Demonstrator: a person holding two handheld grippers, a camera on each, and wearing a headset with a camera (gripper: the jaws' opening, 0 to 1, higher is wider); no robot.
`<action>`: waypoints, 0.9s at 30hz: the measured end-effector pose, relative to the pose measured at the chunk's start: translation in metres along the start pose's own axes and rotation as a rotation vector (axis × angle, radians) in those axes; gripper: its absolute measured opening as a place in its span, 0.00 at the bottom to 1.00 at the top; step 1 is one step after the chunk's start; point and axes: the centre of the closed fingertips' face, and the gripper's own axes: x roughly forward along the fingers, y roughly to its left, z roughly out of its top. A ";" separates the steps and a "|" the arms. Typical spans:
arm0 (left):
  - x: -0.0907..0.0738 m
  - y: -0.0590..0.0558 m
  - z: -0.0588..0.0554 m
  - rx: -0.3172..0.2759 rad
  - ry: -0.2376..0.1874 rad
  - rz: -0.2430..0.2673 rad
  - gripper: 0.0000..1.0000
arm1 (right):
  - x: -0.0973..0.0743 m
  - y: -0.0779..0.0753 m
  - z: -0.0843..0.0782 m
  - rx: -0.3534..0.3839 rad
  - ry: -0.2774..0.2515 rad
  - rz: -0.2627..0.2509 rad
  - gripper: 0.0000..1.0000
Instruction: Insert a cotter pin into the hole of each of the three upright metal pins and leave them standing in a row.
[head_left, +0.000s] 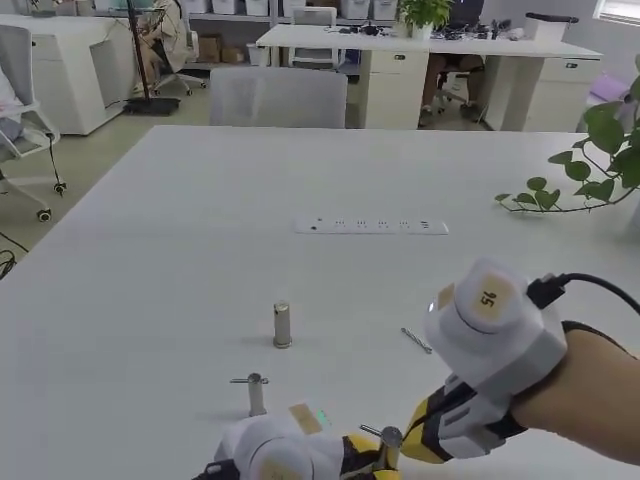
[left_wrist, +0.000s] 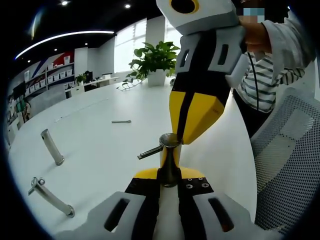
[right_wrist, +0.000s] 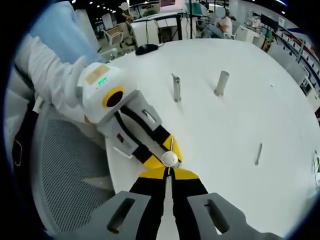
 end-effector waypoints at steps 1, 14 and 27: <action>0.000 0.000 0.000 -0.001 0.000 0.000 0.11 | -0.001 0.000 0.000 -0.002 -0.004 -0.001 0.05; 0.000 0.000 0.000 -0.001 0.000 0.000 0.11 | -0.006 0.002 -0.013 0.020 -0.003 -0.009 0.11; 0.001 0.001 0.000 -0.004 0.000 0.000 0.11 | -0.001 -0.001 -0.005 -0.042 -0.017 -0.022 0.05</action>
